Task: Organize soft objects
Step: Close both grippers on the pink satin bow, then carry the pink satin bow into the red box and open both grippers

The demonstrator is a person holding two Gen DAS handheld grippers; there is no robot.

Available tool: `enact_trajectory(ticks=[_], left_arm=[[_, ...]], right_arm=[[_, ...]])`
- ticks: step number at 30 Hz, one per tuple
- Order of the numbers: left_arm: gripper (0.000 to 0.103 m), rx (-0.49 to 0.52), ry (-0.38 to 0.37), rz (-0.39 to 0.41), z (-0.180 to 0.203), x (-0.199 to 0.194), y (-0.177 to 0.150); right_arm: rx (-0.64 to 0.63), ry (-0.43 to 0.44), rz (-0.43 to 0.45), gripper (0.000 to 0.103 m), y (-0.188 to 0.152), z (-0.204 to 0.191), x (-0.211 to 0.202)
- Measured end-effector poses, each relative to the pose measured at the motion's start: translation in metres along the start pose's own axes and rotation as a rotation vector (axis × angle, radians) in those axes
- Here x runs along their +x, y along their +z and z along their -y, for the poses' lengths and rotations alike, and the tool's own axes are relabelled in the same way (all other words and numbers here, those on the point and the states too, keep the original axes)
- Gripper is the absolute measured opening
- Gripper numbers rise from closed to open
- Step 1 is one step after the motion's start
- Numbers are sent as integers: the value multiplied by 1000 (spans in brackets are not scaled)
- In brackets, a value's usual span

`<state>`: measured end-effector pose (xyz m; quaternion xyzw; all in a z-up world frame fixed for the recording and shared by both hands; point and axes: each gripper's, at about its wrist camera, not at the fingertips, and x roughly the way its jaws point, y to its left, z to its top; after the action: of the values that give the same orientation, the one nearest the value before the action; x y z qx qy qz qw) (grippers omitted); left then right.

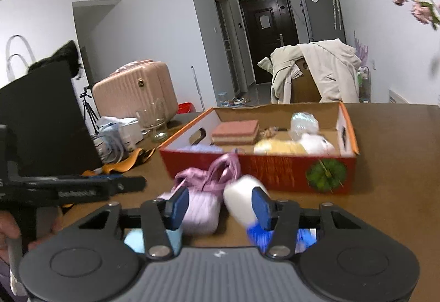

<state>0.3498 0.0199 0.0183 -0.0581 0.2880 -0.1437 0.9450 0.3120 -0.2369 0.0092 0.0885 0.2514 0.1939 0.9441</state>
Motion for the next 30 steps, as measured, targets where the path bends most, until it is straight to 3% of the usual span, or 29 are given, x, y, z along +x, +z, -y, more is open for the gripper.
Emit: enact_trajectory(ticks=[3,8,10,12,18,20,25,30], left_arm=[[55,-29,-24,-57,-11,36,10],[55,-69,-94,-64,-23,69,9],[38,-94,-127,-82,-27,78,5],[32,-125,-158,-86,-33,84,-2],[24,-146,-185,-91,-38,81,-3],[22,-135,-188,-82,-36,79,-2],[20,-133,-228,-31,-30,60,13],[20,-71,-239,93,-6,-1,30]], right_arm=[[5,2,-31,50,12,6,40],[43,46,-90,46,24,16,101],[52,68,-119,41,23,19,118],[69,84,-141,37,20,22,130],[21,77,-164,33,16,17,138],[15,71,-155,7,16,14,136],[5,74,-78,6,28,6,113],[-20,82,32,6,47,-12,61]])
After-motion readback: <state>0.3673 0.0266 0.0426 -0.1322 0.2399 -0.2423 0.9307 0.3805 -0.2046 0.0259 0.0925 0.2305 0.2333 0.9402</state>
